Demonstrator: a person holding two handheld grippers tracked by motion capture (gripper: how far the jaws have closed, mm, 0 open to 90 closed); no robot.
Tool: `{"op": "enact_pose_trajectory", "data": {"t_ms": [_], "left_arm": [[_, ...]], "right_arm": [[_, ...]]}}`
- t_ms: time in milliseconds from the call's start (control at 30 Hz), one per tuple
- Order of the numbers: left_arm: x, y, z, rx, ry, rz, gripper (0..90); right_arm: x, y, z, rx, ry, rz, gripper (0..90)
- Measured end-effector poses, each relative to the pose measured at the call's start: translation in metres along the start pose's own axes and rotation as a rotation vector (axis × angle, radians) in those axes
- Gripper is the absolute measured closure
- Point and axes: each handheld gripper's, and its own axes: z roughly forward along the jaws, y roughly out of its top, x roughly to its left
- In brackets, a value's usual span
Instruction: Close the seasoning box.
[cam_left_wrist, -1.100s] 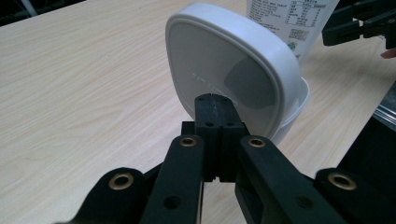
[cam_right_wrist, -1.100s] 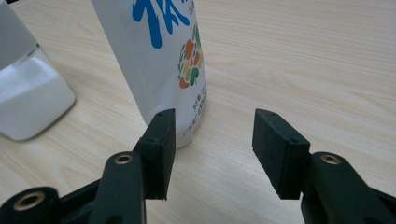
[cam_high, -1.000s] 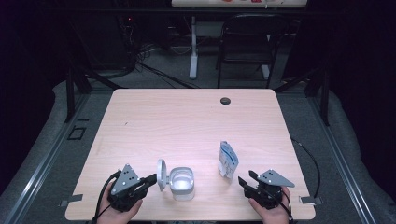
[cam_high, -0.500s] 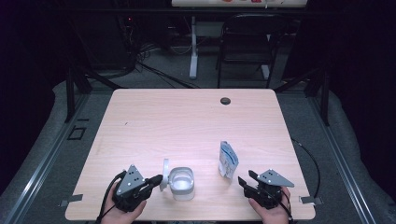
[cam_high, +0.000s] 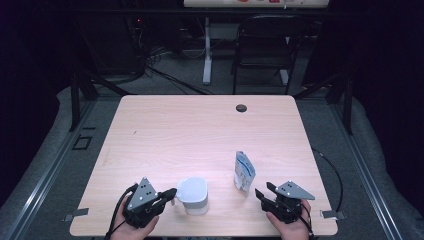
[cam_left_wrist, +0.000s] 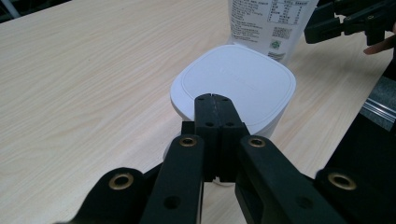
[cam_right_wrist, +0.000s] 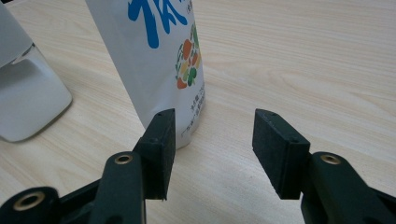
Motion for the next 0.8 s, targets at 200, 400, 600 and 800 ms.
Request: {"op": "enact_pose_trajectory", "data": {"t_ms": [200, 400, 600, 800], "left_arm": [[0.003, -0.001, -0.003, -0.009, 0.009, -0.014, 88.6], [0.008, -0.003, -0.004, -0.011, 0.013, -0.025, 86.6], [0.011, -0.004, -0.006, -0.015, 0.021, -0.035, 82.7], [0.013, -0.005, -0.006, -0.018, 0.018, -0.046, 77.9]], "right_arm": [[0.0, 0.0, 0.001, -0.004, -0.003, 0.003, 49.3], [-0.001, -0.001, 0.001, -0.001, -0.007, 0.003, 48.6], [-0.002, 0.0, 0.0, -0.002, -0.007, 0.002, 48.2], [-0.003, 0.0, 0.0, -0.002, -0.01, 0.002, 47.9]]}}
